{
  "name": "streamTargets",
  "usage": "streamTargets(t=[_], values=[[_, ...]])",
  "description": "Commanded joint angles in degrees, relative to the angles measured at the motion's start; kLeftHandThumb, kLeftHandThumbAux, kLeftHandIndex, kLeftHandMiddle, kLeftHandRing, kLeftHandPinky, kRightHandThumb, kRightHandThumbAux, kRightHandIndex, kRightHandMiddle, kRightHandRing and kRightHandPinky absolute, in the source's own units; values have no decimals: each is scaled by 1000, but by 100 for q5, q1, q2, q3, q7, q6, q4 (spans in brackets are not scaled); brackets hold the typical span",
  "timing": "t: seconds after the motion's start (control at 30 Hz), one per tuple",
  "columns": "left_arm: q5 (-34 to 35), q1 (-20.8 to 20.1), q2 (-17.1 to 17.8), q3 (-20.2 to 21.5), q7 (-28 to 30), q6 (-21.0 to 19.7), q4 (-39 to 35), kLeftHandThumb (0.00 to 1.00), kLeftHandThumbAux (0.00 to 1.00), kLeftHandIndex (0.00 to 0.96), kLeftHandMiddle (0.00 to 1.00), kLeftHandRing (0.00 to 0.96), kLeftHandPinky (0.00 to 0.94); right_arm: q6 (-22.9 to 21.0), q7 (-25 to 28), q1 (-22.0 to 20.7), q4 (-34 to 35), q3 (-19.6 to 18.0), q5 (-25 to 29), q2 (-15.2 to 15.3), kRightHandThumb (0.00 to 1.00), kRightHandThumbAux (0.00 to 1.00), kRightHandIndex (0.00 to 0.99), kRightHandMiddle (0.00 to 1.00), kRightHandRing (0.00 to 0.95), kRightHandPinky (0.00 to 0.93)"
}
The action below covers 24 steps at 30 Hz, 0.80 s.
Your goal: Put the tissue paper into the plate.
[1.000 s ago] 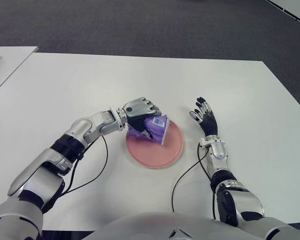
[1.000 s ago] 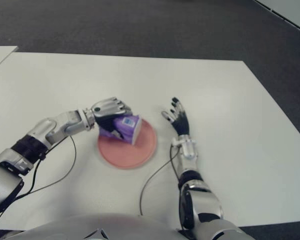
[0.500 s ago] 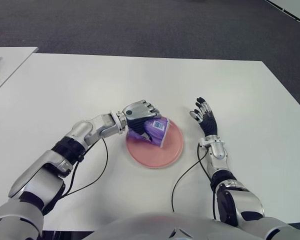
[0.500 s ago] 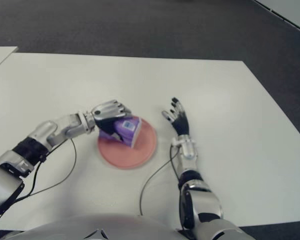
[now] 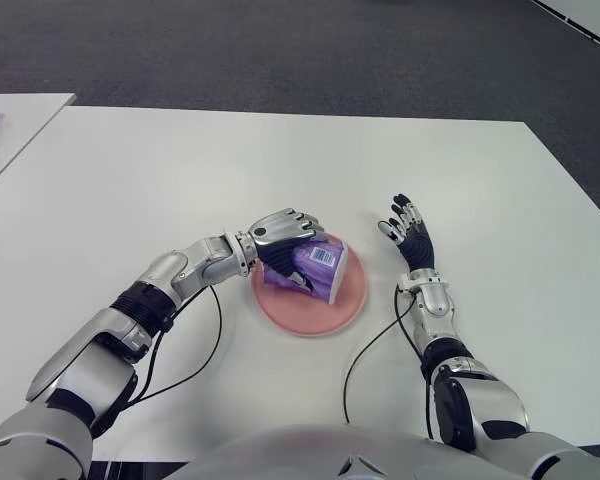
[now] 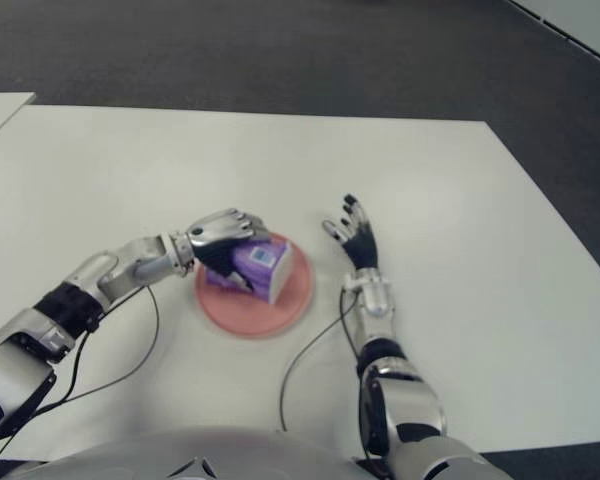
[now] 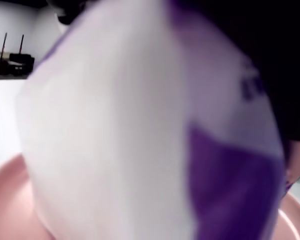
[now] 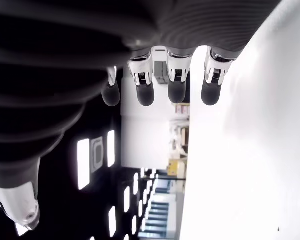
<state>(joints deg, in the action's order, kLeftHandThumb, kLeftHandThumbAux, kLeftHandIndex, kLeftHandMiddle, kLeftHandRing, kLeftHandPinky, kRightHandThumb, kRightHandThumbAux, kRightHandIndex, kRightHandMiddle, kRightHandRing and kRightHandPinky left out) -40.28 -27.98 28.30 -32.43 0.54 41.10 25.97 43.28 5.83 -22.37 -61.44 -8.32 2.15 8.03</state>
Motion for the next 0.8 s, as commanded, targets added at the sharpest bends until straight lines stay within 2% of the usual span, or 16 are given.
streamTargets(t=[0.03, 0.33, 0.8], values=[[-39, 374, 57, -132, 362, 7, -52, 7, 374, 5, 4, 3, 3, -322, -29, 412, -253, 41, -50, -108, 0, 646, 0, 0, 0, 0], [-246, 396, 24, -123, 181, 53, -47, 0, 388, 0, 0, 0, 0, -313, -4, 434, -208, 72, -37, -92, 0, 680, 0, 0, 0, 0], [64, 519, -127, 104, 85, 84, -126, 0, 371, 0, 0, 0, 0, -423, 82, 472, -80, 98, 5, -87, 0, 647, 0, 0, 0, 0]])
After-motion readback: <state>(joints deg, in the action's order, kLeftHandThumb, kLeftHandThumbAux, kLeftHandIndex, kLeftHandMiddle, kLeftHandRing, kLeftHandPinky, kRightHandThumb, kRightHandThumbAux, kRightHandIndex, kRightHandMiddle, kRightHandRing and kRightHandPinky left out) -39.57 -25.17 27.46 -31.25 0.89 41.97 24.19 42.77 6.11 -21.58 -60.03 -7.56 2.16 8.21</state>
